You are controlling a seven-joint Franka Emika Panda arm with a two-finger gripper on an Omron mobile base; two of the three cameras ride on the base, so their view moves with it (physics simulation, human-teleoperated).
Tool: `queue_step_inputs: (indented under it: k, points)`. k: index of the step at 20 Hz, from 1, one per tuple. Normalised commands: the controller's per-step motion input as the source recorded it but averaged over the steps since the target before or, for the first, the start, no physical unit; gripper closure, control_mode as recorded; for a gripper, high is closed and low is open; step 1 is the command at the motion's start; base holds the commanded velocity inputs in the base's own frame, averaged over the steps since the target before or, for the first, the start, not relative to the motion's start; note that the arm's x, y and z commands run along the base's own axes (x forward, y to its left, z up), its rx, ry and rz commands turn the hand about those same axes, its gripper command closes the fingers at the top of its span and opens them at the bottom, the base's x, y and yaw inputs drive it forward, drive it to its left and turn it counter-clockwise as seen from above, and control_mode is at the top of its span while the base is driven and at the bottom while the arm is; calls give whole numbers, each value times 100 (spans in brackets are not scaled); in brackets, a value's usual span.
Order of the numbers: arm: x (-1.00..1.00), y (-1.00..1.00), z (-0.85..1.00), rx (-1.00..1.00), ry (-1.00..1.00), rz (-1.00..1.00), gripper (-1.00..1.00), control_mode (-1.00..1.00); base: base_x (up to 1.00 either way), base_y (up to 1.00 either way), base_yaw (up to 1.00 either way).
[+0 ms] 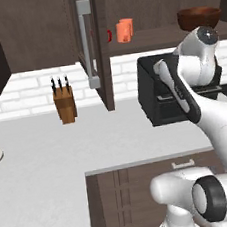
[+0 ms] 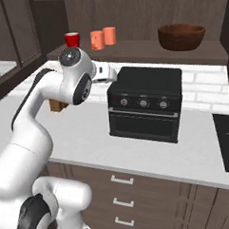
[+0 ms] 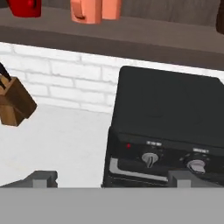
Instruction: Gather all objects into one cabinet and sort the glasses and bowls to opposite sides.
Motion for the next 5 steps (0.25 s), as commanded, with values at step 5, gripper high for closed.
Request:
queue_step_inputs:
  k: [5]
  points:
    - [-100,0,-29,0,0,-17,-100,-100,0,0,0]
